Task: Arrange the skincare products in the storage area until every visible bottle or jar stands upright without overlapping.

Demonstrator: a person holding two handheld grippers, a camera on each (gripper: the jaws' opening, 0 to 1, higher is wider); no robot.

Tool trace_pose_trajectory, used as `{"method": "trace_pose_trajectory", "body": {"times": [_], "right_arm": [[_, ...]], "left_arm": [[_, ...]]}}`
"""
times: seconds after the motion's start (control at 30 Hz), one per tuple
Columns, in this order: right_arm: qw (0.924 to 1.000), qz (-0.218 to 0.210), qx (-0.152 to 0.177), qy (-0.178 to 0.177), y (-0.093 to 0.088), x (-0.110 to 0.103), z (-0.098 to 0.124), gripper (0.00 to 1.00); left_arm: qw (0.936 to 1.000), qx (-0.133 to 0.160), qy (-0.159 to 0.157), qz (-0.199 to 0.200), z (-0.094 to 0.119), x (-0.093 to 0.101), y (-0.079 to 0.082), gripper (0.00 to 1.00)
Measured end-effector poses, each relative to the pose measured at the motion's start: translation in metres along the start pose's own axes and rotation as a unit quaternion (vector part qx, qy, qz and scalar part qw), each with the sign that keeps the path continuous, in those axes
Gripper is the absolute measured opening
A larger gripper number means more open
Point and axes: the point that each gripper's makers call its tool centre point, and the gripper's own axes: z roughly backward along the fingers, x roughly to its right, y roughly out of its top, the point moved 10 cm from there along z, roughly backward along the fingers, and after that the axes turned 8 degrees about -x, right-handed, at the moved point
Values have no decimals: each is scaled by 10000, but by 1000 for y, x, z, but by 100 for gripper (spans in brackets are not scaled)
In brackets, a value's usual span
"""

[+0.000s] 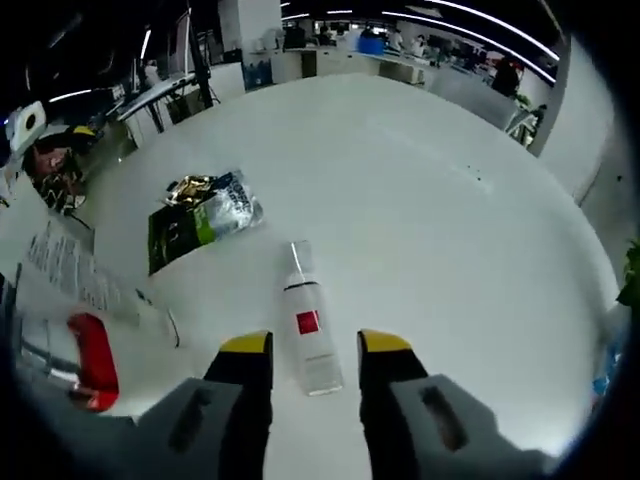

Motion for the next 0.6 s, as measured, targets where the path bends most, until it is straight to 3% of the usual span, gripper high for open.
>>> {"method": "trace_pose_trajectory", "body": {"times": [0.3,0.4,0.6], "right_arm": [[9971,354,-670,119,10,2,-27,27],[9914,653,-1133,14,13,3,-31,24],[9825,968,-1585,112,27,3,-39,21]], "left_arm": [[10000,-49,-79,30,-2,5,-2,97],[9999,-47,-75,55,-1,5,-3,97],[9999,-39,-96,93,-1,4,-2,94]]}}
